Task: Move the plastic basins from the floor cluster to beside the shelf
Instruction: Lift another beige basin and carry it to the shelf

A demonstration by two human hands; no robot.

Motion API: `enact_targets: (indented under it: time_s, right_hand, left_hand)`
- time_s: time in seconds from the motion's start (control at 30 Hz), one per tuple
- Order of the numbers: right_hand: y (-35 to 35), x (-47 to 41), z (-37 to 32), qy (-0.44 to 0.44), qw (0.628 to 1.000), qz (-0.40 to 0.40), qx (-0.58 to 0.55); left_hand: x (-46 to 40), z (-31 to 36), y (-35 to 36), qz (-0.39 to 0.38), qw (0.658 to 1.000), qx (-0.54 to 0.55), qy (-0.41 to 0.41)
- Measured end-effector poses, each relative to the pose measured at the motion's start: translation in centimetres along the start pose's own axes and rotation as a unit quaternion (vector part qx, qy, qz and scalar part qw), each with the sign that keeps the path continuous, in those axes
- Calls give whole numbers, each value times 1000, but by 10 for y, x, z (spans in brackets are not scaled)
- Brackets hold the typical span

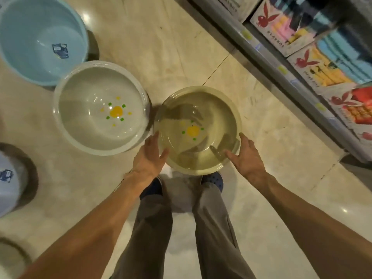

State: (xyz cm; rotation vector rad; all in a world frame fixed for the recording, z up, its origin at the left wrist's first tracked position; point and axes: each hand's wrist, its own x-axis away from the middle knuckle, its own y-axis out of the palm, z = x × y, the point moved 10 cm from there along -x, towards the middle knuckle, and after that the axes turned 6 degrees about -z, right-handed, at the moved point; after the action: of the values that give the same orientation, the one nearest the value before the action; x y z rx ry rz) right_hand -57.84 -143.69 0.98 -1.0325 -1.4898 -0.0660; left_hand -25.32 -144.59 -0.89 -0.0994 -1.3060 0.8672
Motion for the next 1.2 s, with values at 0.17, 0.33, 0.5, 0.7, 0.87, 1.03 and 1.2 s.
enact_targets:
  time_s: [0.17, 0.33, 0.5, 0.7, 0.87, 1.03, 1.2]
  right_hand:
    - [17, -60, 34, 33, 994, 18, -104]
    - [24, -100, 50, 24, 986, 53, -153]
    - [15, -100, 50, 9, 986, 91, -140]
    - [-21, -62, 32, -17, 985, 87, -145]
    - [-65, -13, -9, -59, 983, 101, -144]
    - [-114, 44, -61, -99, 981, 110, -125]
    - [-162, 118, -126, -170, 972, 116, -114]
  left_hand:
    - [-45, -16, 30, 51, 993, 104, -13]
    - [-66, -22, 37, 100, 980, 166, -34]
    - [-72, -28, 26, 121, 983, 140, -13]
    - [-33, -11, -15, 113, 989, 98, 14]
    - [12, 0, -68, 118, 985, 129, 4]
    - [62, 13, -136, 157, 974, 161, 24]
    - [137, 20, -209, 195, 962, 188, 31]
